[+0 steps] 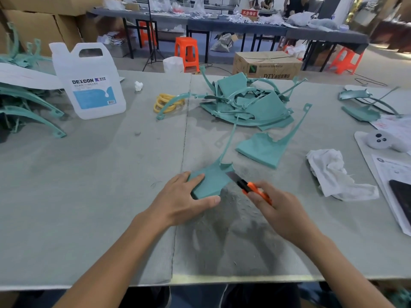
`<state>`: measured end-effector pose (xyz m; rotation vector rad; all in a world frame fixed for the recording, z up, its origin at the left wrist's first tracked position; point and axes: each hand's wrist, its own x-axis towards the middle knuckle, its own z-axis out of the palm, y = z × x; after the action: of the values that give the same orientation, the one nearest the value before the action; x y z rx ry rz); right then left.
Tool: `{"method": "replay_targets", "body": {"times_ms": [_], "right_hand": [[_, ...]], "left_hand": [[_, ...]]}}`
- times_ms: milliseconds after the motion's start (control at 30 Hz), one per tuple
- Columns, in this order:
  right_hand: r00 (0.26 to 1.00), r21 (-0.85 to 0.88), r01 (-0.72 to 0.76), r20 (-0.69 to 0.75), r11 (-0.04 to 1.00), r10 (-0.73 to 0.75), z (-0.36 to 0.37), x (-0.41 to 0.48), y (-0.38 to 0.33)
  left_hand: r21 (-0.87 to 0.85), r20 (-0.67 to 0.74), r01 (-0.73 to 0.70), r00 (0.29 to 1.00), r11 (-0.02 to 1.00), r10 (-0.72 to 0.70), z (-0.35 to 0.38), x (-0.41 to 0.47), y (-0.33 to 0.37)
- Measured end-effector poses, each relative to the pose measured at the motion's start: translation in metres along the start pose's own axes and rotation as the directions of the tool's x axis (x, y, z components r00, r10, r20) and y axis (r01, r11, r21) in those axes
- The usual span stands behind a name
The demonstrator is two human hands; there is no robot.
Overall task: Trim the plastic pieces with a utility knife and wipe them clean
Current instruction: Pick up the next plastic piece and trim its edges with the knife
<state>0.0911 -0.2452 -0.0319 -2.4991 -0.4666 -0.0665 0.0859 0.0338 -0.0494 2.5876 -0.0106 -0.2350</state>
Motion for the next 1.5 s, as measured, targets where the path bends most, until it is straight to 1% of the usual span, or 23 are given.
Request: {"method": "replay_targets", "body": {"times_ms": [100,167,233,333,400,467,567,633,700,767,833,967,1100,1233,1500], "right_hand": [[0.999,0.117,-0.028,0.048,0.993,0.023,0.012,-0.007,-0.01],[0.998,0.19,-0.046,0.047,0.981,0.038,0.017,-0.01,-0.014],[0.999,0.23,-0.049,0.032,0.972,0.043,0.021,-0.012,-0.017],[0.999,0.246,-0.035,0.016,0.969,0.033,0.025,-0.013,-0.02],[1.0,0.225,-0.025,0.009,0.974,0.024,0.025,-0.012,-0.021],[1.0,0.142,-0.012,-0.025,0.99,0.016,0.023,-0.008,-0.02],[0.989,-0.04,-0.086,-0.128,0.996,0.08,0.015,0.004,-0.015],[0.978,-0.119,-0.119,-0.186,0.986,0.095,0.01,0.01,-0.017],[0.969,-0.13,-0.125,-0.229,0.984,0.093,0.009,0.013,-0.022],[0.963,-0.078,-0.135,-0.243,0.988,0.112,0.007,0.011,-0.026],[0.973,-0.021,-0.11,-0.205,0.994,0.103,0.009,0.005,-0.029],[0.995,0.132,-0.067,-0.069,0.989,0.077,0.018,-0.006,-0.041],[0.994,0.269,-0.102,-0.011,0.958,0.109,0.024,-0.009,-0.049],[0.995,0.316,-0.097,-0.006,0.944,0.104,0.025,-0.009,-0.053],[0.994,0.342,-0.102,-0.003,0.934,0.11,0.026,-0.009,-0.055]], "left_hand": [[-0.037,-0.017,0.007,1.0,0.999,-0.008,0.002,-0.002,0.003],[-0.052,-0.025,0.009,1.0,0.999,-0.01,0.0,-0.002,0.004],[-0.057,-0.024,0.007,1.0,0.998,-0.009,-0.003,-0.001,0.005],[-0.077,-0.009,0.013,1.0,0.997,-0.014,-0.007,-0.002,0.007],[-0.086,-0.003,0.012,1.0,0.996,-0.012,-0.009,-0.001,0.007],[-0.086,0.0,0.002,1.0,0.996,-0.002,-0.01,-0.001,0.007],[-0.031,0.015,-0.008,1.0,0.999,0.009,-0.006,-0.002,0.008],[-0.006,0.015,-0.014,1.0,1.0,0.014,-0.004,-0.004,0.009],[-0.032,0.003,-0.011,1.0,0.999,0.011,-0.006,-0.004,0.009],[-0.063,-0.001,-0.011,1.0,0.998,0.011,-0.009,-0.002,0.01],[-0.073,0.0,-0.015,1.0,0.997,0.015,-0.011,-0.001,0.011],[-0.119,-0.002,-0.01,1.0,0.993,0.009,-0.014,-0.001,0.01],[-0.143,-0.001,-0.006,1.0,0.99,0.006,-0.013,0.0,0.01],[-0.146,-0.011,-0.006,1.0,0.989,0.004,-0.013,0.0,0.01],[-0.162,-0.017,-0.013,1.0,0.987,0.011,-0.015,-0.001,0.011]]}}
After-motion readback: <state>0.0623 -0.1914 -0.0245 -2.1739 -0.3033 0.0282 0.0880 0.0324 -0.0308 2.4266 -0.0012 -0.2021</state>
